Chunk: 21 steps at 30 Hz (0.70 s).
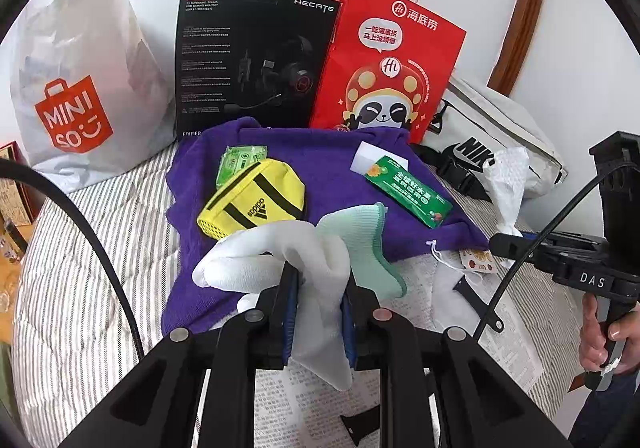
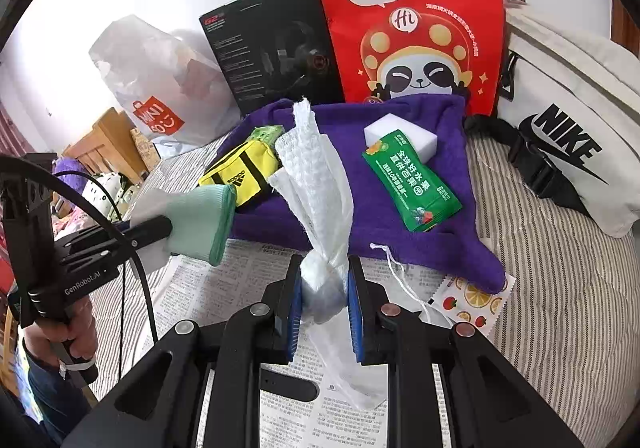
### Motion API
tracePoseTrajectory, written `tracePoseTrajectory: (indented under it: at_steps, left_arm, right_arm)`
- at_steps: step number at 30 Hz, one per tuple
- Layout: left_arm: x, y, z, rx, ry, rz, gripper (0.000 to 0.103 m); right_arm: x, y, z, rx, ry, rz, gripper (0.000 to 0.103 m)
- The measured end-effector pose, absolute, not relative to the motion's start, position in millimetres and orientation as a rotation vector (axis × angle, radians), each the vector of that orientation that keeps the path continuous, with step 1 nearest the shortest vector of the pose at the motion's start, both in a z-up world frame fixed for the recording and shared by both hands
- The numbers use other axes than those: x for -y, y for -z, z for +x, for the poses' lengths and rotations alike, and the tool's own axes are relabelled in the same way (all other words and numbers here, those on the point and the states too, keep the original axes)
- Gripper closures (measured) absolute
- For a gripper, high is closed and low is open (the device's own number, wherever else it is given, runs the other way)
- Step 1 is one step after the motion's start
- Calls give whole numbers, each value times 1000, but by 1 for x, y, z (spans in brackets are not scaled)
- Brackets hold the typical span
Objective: Organize soft objects
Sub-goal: 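Carry the gloves with the left tool while the right tool sets the wipe on the towel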
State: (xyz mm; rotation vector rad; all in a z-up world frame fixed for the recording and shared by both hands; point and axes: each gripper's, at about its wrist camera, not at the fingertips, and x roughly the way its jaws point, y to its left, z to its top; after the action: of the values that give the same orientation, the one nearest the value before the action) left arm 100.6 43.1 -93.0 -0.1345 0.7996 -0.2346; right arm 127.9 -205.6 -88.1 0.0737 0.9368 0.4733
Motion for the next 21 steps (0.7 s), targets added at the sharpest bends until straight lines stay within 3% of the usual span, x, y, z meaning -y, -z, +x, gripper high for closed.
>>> tracePoseTrajectory:
  at_steps: [21]
  left_arm:
    - [-86,97,131,-815,170,-189,84]
  right_arm:
    - [161,135,244,-1057,-479,-93,83]
